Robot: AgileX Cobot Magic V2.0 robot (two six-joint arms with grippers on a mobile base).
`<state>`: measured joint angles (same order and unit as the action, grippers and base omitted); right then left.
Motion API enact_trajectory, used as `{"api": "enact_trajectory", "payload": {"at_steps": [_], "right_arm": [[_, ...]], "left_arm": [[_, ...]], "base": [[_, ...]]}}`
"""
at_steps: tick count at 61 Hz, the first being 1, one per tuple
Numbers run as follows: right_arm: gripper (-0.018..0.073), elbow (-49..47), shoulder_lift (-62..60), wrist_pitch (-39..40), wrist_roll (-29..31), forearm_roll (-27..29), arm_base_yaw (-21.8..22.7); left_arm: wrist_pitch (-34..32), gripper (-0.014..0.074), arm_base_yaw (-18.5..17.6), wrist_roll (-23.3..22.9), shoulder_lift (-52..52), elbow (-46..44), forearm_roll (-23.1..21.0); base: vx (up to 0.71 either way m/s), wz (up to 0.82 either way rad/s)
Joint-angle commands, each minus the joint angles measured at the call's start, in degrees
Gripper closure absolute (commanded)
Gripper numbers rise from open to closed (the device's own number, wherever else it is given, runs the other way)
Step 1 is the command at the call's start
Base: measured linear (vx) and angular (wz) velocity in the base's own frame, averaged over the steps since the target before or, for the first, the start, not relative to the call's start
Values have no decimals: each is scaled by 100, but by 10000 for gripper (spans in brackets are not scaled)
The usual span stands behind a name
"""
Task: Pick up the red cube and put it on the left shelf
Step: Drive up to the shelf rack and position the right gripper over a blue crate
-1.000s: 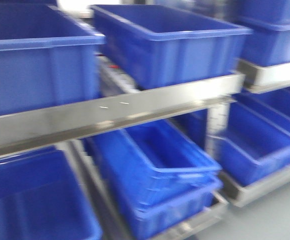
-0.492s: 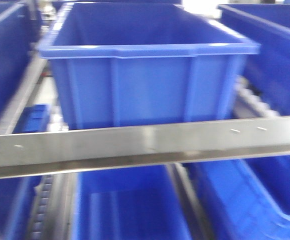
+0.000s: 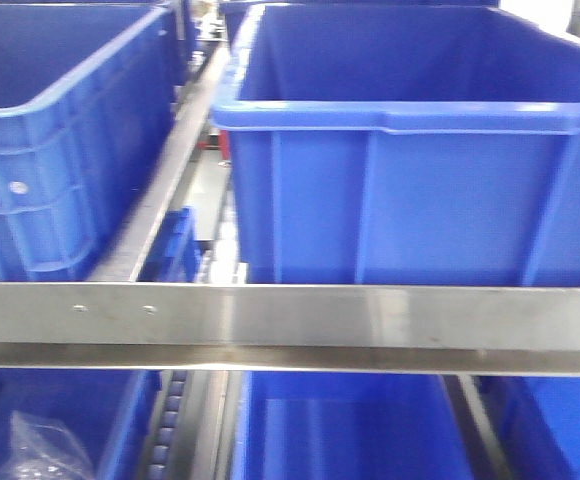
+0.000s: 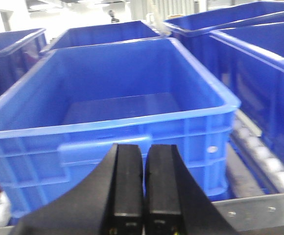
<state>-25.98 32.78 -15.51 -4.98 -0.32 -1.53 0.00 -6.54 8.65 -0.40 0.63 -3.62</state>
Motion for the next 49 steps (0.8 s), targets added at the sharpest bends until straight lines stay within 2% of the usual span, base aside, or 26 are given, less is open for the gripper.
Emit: {"api": "enact_trajectory", "payload": {"at_steps": [1,49], "right_arm": [[494,-163,0,476,10,-41,6],[494,-163,0,476,10,-41,6]], "left_arm": [[-480,491,-34,11,46,126,-22],[-480,491,-34,11,46,126,-22]], "base": [[2,11],[2,6]]}}
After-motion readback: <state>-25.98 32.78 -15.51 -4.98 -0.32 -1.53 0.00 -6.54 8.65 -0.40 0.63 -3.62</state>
